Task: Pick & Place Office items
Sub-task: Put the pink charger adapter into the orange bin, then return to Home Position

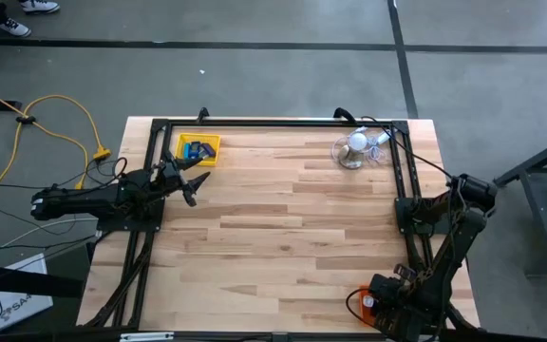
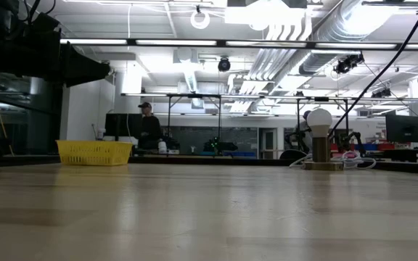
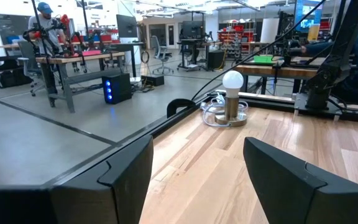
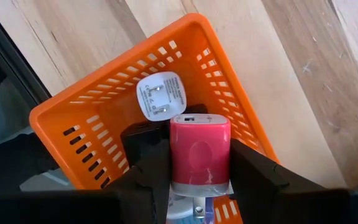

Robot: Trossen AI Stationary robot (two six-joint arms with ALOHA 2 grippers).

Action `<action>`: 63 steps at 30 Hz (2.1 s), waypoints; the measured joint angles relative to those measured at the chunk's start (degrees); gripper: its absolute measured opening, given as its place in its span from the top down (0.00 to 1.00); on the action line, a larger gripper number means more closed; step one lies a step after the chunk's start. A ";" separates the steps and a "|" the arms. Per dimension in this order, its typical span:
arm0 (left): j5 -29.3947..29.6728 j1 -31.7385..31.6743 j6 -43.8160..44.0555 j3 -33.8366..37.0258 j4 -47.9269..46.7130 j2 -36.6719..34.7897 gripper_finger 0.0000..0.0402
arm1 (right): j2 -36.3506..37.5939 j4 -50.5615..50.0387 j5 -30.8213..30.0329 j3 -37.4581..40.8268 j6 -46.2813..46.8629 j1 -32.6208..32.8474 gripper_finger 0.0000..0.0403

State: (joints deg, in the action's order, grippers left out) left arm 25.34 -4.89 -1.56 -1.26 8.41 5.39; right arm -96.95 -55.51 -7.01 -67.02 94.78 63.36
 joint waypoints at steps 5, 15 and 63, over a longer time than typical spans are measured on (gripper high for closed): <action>-0.02 -0.01 0.01 0.02 0.00 0.00 0.40 | 0.00 0.00 -0.08 0.00 -0.02 0.01 0.66; -0.01 -0.02 0.02 0.01 0.00 0.01 0.40 | 0.00 0.00 -0.06 0.00 0.01 0.01 0.63; -0.02 -0.01 0.02 0.00 0.00 0.00 0.40 | 3.96 0.12 2.94 0.00 -4.63 -3.53 0.55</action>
State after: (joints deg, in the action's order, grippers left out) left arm 25.32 -4.90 -1.54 -1.26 8.40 5.39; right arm -92.99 -55.39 -4.07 -67.02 90.15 59.83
